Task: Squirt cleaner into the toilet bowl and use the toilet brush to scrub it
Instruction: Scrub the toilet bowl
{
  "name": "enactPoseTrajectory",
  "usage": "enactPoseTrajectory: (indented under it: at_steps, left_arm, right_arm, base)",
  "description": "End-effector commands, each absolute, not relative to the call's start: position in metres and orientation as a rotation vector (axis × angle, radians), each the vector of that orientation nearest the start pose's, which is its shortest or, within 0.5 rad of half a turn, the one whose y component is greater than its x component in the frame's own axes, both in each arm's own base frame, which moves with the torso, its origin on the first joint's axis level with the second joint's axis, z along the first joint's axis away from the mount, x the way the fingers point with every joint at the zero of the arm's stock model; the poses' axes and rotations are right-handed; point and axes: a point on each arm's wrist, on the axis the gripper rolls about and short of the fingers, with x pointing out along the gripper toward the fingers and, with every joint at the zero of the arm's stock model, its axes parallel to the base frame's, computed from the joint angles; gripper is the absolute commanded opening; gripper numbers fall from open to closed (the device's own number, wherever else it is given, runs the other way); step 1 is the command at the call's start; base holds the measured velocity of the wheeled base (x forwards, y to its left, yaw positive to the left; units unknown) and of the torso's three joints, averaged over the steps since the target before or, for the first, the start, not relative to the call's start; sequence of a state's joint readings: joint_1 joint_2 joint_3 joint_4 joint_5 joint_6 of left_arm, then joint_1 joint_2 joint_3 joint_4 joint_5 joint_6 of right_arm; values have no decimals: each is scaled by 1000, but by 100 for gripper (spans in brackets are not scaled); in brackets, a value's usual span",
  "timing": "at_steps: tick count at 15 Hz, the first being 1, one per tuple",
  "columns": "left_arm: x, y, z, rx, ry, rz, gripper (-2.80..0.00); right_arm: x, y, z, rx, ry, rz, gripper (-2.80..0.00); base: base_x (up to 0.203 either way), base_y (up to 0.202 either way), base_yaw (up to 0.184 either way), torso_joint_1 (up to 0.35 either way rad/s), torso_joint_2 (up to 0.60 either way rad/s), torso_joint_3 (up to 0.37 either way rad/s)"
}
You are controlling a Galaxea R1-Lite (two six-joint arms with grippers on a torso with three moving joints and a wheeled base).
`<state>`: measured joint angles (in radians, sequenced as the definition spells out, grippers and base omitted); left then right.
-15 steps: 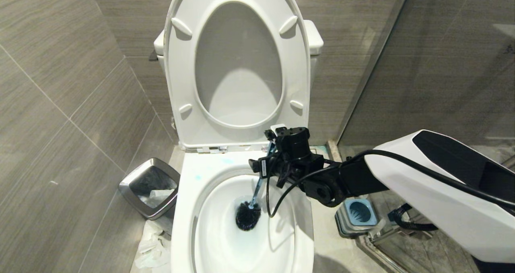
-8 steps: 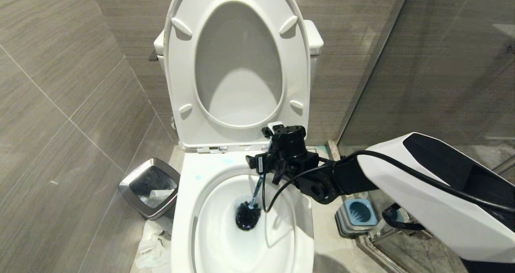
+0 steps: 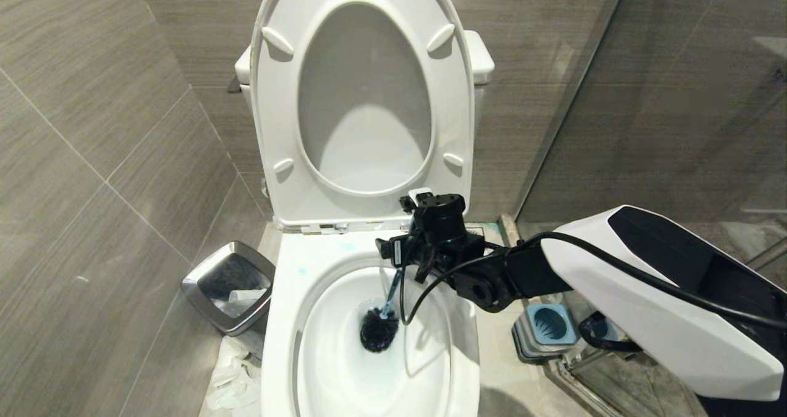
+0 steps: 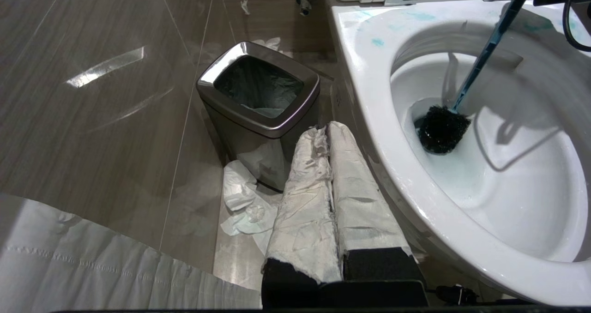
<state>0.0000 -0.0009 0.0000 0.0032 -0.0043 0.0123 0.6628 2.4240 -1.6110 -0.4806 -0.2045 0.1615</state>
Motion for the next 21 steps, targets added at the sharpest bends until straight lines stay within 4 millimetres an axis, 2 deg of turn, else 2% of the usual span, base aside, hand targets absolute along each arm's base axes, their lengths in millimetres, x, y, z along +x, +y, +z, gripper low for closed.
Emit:
enactPoseTrajectory:
  at_steps: [1, 7, 8, 17, 21]
  left_arm:
    - [-23, 0, 75, 12, 5, -5, -280]
    - [-23, 0, 75, 12, 5, -5, -280]
    - [-23, 0, 75, 13, 5, -5, -280]
    - [-23, 0, 75, 12, 5, -5, -280]
    - [-23, 0, 75, 12, 5, -5, -280]
  right_arm:
    - [395, 303, 90, 21, 335, 427, 0]
    - [394, 302, 90, 17, 337, 427, 0]
    - [394, 303, 90, 17, 336, 428, -280]
    - [396, 302, 89, -2, 330, 431, -280]
    - [393, 301, 96, -92, 299, 447, -280]
  base:
    - [0, 0, 0, 0, 0, 0]
    - [0, 0, 0, 0, 0, 0]
    - [0, 0, 0, 0, 0, 0]
    - [0, 0, 0, 0, 0, 0]
    - [0, 0, 0, 0, 0, 0]
